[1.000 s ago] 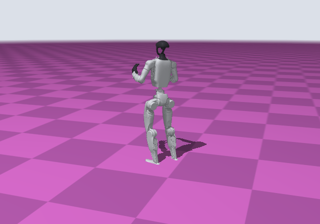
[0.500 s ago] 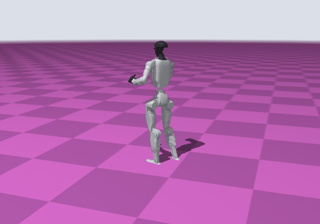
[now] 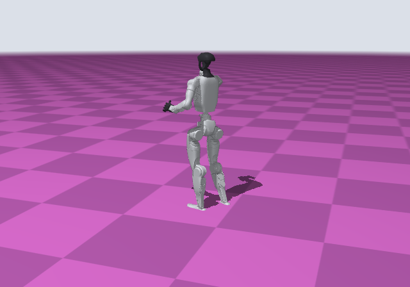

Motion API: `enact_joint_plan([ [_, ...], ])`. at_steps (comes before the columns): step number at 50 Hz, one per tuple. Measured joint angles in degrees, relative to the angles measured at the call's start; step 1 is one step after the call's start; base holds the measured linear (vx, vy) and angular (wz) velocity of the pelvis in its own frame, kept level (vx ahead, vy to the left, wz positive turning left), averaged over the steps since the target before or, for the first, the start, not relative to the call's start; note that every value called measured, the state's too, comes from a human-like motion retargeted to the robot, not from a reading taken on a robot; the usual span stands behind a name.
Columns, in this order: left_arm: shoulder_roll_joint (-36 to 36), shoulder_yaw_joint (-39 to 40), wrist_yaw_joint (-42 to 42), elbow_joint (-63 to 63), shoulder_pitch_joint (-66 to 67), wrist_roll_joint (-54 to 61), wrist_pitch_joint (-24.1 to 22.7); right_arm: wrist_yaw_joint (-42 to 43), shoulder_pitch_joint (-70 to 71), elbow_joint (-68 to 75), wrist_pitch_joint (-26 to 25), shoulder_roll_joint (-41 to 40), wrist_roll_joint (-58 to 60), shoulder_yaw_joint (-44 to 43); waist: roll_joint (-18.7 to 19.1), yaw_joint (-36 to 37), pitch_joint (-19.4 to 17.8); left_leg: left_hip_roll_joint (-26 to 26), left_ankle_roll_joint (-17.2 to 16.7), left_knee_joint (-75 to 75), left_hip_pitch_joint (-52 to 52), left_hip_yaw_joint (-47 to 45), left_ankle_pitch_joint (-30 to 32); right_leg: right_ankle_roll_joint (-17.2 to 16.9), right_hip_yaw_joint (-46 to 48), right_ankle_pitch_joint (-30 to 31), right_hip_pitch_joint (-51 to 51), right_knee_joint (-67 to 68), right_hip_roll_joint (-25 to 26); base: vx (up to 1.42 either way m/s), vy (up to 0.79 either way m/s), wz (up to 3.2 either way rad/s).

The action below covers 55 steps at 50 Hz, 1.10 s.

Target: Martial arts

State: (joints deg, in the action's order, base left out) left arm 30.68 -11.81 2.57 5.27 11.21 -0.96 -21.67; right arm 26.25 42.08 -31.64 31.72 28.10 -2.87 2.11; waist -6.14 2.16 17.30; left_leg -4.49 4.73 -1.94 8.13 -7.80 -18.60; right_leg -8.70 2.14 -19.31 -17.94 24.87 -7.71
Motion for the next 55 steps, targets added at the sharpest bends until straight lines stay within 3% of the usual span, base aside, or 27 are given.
enact_joint_plan([
  [5, -0.1, 0.0, -1.6, 0.0, -1.9, 3.1, 0.0, -3.3, -1.7, -3.4, 0.7, -0.9, -1.9, 6.8, 1.0, -0.5, -0.9, 0.7, 0.1, 0.1, 1.0, 0.3, -0.5, 0.0, -0.1, 0.8, -0.4, -1.1, 0.9, -0.02, 0.0, 0.01],
  [10, 0.9, -1.4, -5.7, -2.7, -3.9, 4.8, -0.3, -12.9, -15.6, -1.0, -0.3, 1.8, -5.2, 16.1, 1.6, -1.1, -0.7, 0.5, -0.1, 0.1, 2.4, 1.1, -0.2, -0.3, 0.3, 0.3, -2.5, 0.7, 0.5, -0.02, 0.0, 0.06],
  [15, 0.2, -2.9, -9.4, -5.3, -4.6, 5.7, 0.2, -25.1, -30.8, 12.2, -4.6, 4.4, -8.9, 24.5, 1.8, -0.8, 0.0, 0.1, -0.6, -0.1, 2.7, 2.0, 0.3, -0.2, 0.9, -0.5, -3.5, 2.5, -0.1, -0.04, 0.0, 0.08],
  [21, 0.1, -4.3, -8.4, -5.0, -2.2, 3.6, 1.0, -30.4, -35.1, 31.6, -9.1, 3.8, -7.7, 28.9, 2.0, 1.0, -1.6, 0.6, -0.8, 0.1, 1.2, 3.0, -0.2, 0.7, 1.9, 0.0, -0.7, 0.6, 0.4, 0.0, 0.0, 0.0],
  [30, 1.3, -5.9, -4.1, -2.5, 1.2, -2.8, 0.6, -27.8, -31.5, 46.2, -9.0, 1.6, -3.2, 32.3, 0.4, 2.7, -4.2, -0.3, -0.6, 0.2, -0.8, 4.2, -1.0, 1.6, 2.4, -2.1, -0.1, 4.1, -0.6, 0.0, 0.0, 0.0],
  [45, -0.4, -5.0, 1.3, 7.3, 7.3, -6.9, 2.2, -16.9, -30.3, 45.9, -7.4, 2.0, 0.1, 28.5, -3.0, 2.5, -6.7, -3.3, 0.0, 0.8, -2.0, 6.1, -1.9, 2.3, 2.3, -7.9, -3.2, 14.4, -4.3, 0.0, 0.0, 0.0],
  [55, 0.4, -6.9, -0.6, 11.8, 7.0, -7.7, 2.8, -14.3, -23.4, 47.8, -8.0, 5.6, 7.3, 28.1, -4.4, 2.4, -7.6, -4.5, 0.4, 13.9, 3.1, 6.2, -8.8, 2.8, 2.3, -9.8, -3.7, 17.4, -5.5, 0.0, 0.0, 0.0],
])
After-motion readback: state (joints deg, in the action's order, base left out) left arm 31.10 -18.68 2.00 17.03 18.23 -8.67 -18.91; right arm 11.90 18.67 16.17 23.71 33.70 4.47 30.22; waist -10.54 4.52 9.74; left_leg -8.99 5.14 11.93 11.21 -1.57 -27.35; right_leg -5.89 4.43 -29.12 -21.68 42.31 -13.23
